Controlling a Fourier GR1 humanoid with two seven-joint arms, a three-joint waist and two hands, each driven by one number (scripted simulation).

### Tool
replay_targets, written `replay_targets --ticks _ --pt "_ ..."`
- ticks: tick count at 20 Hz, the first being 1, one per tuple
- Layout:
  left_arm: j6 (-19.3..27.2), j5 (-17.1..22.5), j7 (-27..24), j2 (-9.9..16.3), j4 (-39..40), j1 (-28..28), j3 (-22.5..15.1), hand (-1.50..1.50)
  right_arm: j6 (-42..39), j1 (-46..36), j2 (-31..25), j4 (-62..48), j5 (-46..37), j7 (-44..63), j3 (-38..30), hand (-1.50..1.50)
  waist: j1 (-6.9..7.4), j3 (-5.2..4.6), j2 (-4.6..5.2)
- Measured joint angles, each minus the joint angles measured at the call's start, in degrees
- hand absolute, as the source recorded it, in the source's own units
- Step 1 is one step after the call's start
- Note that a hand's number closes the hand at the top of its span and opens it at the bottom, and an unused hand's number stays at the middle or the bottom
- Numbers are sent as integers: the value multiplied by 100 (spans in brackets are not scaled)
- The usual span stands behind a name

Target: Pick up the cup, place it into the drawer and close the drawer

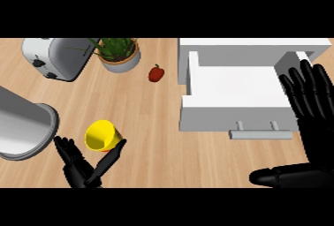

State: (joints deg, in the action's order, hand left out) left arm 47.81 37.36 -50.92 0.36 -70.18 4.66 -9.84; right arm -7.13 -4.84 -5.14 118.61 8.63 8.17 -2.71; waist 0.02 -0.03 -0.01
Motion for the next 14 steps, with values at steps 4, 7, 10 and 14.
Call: replay_targets --ticks 4,7,10,14 --pt "-171 176 -253 -21 417 -133 112 -150 10 -47 3 56 59 109 -22 -150 -3 0 0" --pt "-400 259 -426 -26 758 -222 258 -150 64 -50 72 63 -42 102 76 -150 -3 1 1" --pt "-533 308 -497 -24 1065 -447 303 -150 -7 1 42 44 10 65 24 -150 -7 1 1" --pt "-698 429 -642 -27 1323 -609 319 -150 -4 -24 55 18 -80 49 75 -150 -8 1 1"
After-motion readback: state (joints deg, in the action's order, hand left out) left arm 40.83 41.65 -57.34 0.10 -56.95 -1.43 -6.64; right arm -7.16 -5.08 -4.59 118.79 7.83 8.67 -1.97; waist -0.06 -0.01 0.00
